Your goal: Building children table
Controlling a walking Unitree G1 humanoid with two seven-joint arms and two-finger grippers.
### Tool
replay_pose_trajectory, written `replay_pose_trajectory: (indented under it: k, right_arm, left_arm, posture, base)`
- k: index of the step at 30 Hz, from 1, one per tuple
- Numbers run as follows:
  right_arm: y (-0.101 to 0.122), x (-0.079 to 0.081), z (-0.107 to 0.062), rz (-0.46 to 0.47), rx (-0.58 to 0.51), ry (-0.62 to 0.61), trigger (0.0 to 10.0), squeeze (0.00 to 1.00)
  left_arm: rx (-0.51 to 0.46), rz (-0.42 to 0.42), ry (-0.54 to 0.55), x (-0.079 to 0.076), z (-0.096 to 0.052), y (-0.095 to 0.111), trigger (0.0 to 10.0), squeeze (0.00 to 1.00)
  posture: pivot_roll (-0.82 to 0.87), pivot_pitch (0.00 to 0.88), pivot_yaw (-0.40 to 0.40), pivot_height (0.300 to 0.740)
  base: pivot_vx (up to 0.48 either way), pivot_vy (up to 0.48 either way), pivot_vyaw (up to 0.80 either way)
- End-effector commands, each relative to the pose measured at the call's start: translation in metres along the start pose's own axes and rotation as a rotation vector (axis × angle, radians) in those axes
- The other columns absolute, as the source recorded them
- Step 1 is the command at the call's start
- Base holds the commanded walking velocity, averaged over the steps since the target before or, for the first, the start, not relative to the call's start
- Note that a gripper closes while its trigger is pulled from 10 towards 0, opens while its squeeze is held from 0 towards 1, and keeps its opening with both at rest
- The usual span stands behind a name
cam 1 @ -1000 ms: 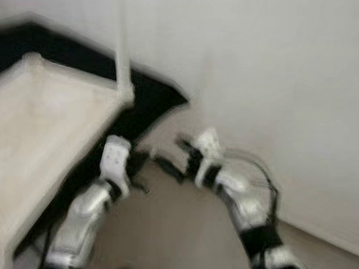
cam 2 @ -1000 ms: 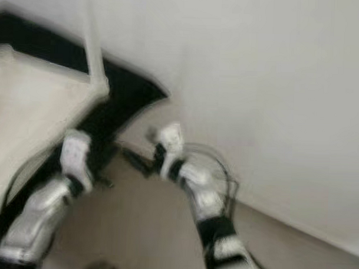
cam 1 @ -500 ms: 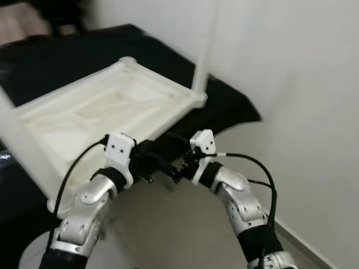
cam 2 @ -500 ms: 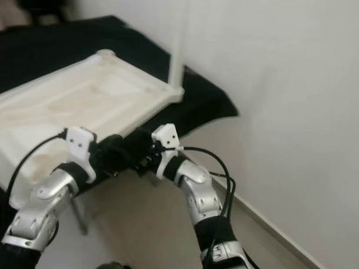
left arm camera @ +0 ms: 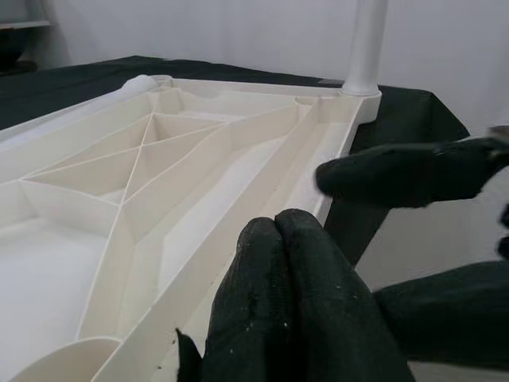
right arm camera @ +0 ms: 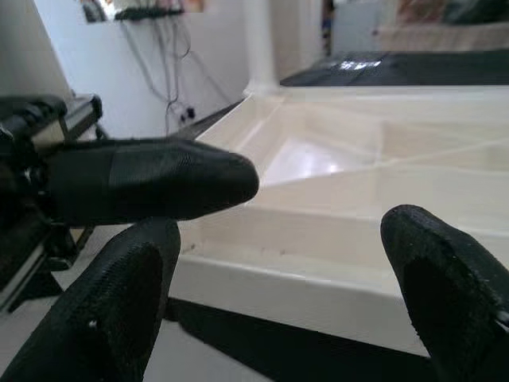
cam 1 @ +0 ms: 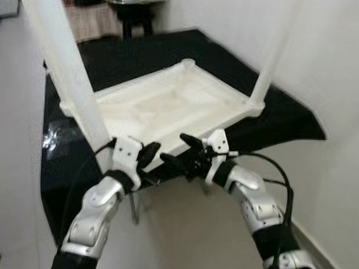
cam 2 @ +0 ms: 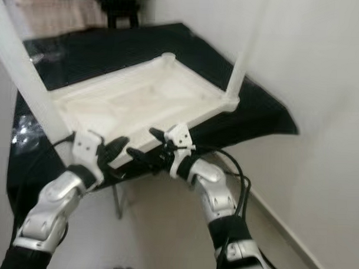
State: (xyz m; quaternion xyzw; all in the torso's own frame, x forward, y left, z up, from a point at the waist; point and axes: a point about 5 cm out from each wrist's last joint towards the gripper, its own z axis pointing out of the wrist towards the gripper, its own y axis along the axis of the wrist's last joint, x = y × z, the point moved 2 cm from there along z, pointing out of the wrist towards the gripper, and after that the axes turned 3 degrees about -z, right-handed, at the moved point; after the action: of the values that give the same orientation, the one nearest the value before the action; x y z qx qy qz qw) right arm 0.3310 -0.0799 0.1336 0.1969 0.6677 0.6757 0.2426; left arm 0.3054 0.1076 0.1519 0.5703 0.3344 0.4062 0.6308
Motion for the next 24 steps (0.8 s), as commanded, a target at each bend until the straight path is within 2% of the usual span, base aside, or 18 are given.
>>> replay_pose_trajectory:
  k: [1, 3, 10, 16, 20, 21, 22, 24]
  right_arm:
    - [0.003, 0.005, 0.005, 0.011, -0.01, 0.011, 10.0, 0.0]
    - [0.003, 0.004, 0.005, 0.023, -0.011, 0.004, 10.0, 0.0]
    - [0.011, -0.001, 0.009, 0.017, -0.028, -0.065, 10.0, 0.0]
    - [0.012, 0.001, 0.01, -0.02, -0.015, -0.04, 10.0, 0.0]
    - [0.009, 0.005, 0.011, -0.252, 0.11, 0.076, 10.0, 0.0]
    - [0.009, 0.005, 0.011, -0.252, 0.11, 0.076, 10.0, 0.0]
    - [0.014, 0.006, 0.011, -0.315, 0.139, 0.159, 10.0, 0.0]
    - [0.017, 0.006, 0.011, -0.343, 0.15, 0.192, 10.0, 0.0]
  left_arm:
    - [0.029, 0.034, 0.029, 0.004, -0.008, -0.007, 10.0, 0.0]
    - [0.03, 0.034, 0.022, 0.003, -0.008, -0.007, 10.0, 0.0]
    - [0.025, 0.068, 0.019, 0.0, -0.011, -0.002, 10.0, 0.0]
    - [0.009, 0.094, 0.01, -0.002, -0.012, 0.004, 10.0, 0.0]
    - [-0.026, 0.159, -0.012, -0.001, -0.007, 0.018, 10.0, 0.0]
    - [-0.026, 0.159, -0.012, -0.001, -0.007, 0.018, 10.0, 0.0]
    - [-0.043, 0.143, -0.068, -0.007, -0.004, 0.025, 10.0, 0.0]
    - [-0.05, 0.132, -0.103, -0.012, -0.003, 0.028, 10.0, 0.0]
  posture:
    - [0.02, 0.143, -0.059, 0.74]
    - [0.02, 0.143, -0.059, 0.74]
    - [0.03, 0.169, -0.061, 0.74]
    - [0.03, 0.173, -0.065, 0.74]
    - [0.03, 0.191, -0.066, 0.74]
    - [0.03, 0.191, -0.066, 0.74]
    - [0.03, 0.203, -0.063, 0.74]
    - [0.03, 0.203, -0.063, 0.74]
  base:
    - [0.0, 0.0, 0.76]
    - [0.0, 0.0, 0.76]
    - [0.0, 0.0, 0.0]
    - [0.0, 0.0, 0.0]
    - [0.0, 0.0, 0.0]
    - [0.0, 0.0, 0.0]
    - [0.0, 0.0, 0.0]
    - [0.0, 0.0, 0.0]
